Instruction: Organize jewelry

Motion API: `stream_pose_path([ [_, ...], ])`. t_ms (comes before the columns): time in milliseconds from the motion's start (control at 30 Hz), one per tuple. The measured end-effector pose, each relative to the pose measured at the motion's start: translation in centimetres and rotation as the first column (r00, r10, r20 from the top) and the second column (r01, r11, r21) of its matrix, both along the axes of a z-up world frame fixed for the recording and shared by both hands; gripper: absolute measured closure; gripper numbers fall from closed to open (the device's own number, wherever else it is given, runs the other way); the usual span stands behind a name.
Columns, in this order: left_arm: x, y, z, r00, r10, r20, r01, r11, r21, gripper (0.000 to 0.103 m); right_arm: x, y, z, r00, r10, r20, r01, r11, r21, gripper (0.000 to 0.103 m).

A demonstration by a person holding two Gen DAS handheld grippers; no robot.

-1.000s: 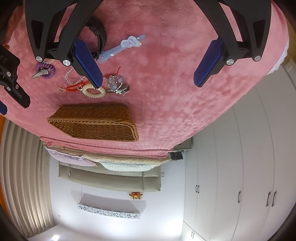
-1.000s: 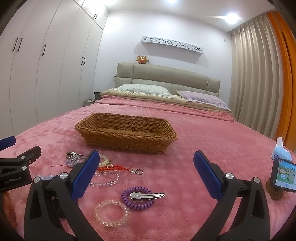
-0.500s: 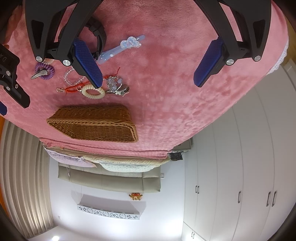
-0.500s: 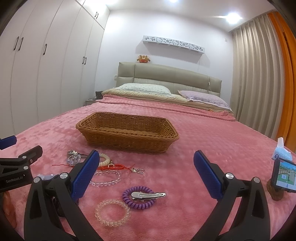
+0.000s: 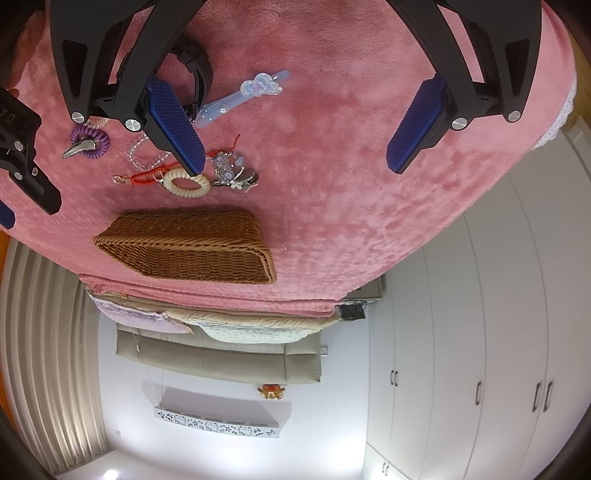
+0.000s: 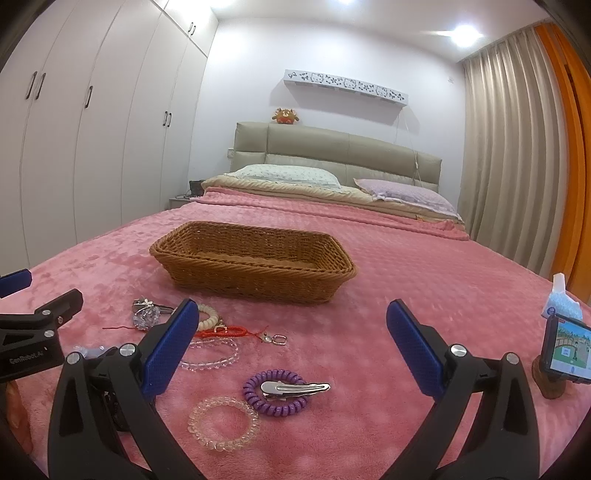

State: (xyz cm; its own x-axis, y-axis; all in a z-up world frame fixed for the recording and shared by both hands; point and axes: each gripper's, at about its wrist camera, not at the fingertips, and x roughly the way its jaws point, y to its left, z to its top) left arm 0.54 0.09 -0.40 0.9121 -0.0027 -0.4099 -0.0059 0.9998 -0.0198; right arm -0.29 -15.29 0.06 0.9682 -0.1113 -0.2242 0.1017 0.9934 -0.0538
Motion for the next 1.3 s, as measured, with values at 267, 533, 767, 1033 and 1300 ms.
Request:
stream_pose_path([
  [267, 0.8, 4.1, 1.2, 0.997, -0.047, -0.068, 0.039, 0.993, -0.111, 0.01, 1.0, -0.9, -0.1, 0.997, 0.015, -0.08, -0.012, 0.999, 0.041, 0.009],
  [533, 2.1, 5.1, 0.9, 0.948, -0.226, -0.224, 0.189, 0.966, -0.176, 0.031, 1.4, -0.9, -0.3, 0.974, 0.108, -0.199, -0.092, 0.992, 0.09, 0.034],
  [767, 3.3, 2.8, -3.1, 0.861, -0.355, -0.363, 0.333, 0.935, -0.125, 0.049, -0.4, -0.8, -1.6, 0.93, 0.199, -0.31, -0.157, 0.975, 0.155, 0.046],
  [1033, 3.5, 1.6, -3.4, 0.813, -0.428, -0.395, 0.415, 0.901, -0.123, 0.049, 0.2, 0.2, -3.6, 0.879, 0.212, -0.426, -0.153, 0.974, 0.169, 0.063],
  [1300, 4.1, -0.1, -3.7, 0.798, -0.43, -0.421, 0.441, 0.894, -0.076, 0.057, 3.3, 0.8, -5.2, 0.841, 0.183, -0.509, -0.104, 0.978, 0.18, 0.069],
])
